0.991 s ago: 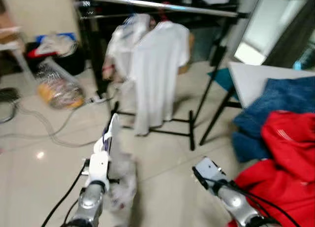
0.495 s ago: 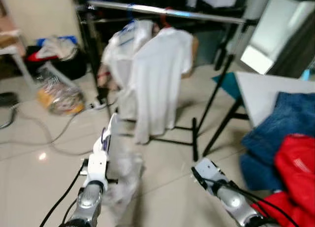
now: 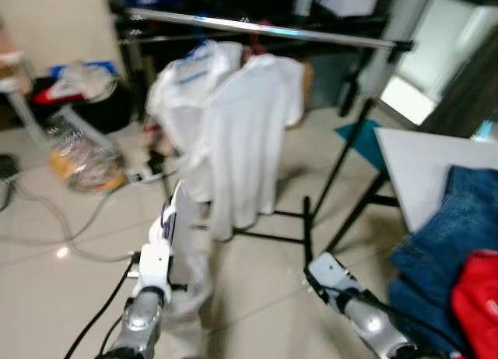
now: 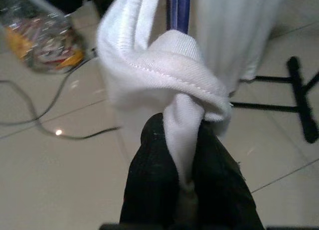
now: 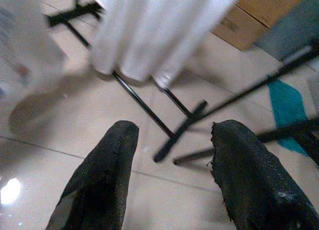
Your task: Hang hanger
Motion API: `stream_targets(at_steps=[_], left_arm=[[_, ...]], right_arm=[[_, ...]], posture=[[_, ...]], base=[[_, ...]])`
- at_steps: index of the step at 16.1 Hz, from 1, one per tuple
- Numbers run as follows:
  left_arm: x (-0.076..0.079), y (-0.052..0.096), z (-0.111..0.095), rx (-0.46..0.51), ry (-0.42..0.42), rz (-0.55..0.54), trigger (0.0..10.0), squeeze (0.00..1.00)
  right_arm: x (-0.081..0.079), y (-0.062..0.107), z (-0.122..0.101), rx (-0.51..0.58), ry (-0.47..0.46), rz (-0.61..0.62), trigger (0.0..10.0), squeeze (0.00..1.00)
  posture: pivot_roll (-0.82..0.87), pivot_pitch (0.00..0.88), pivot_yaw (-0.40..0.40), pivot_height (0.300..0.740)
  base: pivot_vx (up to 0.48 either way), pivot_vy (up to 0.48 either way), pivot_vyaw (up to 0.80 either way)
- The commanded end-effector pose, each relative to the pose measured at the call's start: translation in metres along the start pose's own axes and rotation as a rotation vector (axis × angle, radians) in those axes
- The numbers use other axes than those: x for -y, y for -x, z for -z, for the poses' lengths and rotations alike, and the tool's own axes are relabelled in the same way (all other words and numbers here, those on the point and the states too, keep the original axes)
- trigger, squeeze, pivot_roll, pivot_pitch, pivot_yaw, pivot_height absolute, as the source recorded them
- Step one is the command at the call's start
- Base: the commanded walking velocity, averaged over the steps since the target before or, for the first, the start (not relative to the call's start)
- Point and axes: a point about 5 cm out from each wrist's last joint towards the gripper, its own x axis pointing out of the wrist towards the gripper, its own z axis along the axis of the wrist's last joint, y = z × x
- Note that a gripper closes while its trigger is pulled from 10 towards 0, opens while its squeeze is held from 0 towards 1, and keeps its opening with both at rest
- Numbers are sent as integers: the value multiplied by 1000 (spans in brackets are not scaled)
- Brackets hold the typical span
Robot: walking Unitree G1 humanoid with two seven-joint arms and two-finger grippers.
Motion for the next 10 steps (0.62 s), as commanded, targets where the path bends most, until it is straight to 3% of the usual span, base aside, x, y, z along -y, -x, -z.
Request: stream_targets(at_steps=[1, 10], left_arm=[[9, -2, -8, 39, 1, 27, 10000, 0], [8, -3, -9, 43, -6, 30, 10000, 0]], right_arm=[[5, 3, 7, -30, 5, 15, 10000, 0], [2, 0, -2, 22, -37, -9, 10000, 0]], posture=[[243, 0, -49, 740], [244, 0, -45, 740]], base=[[390, 0, 0], [391, 0, 0]])
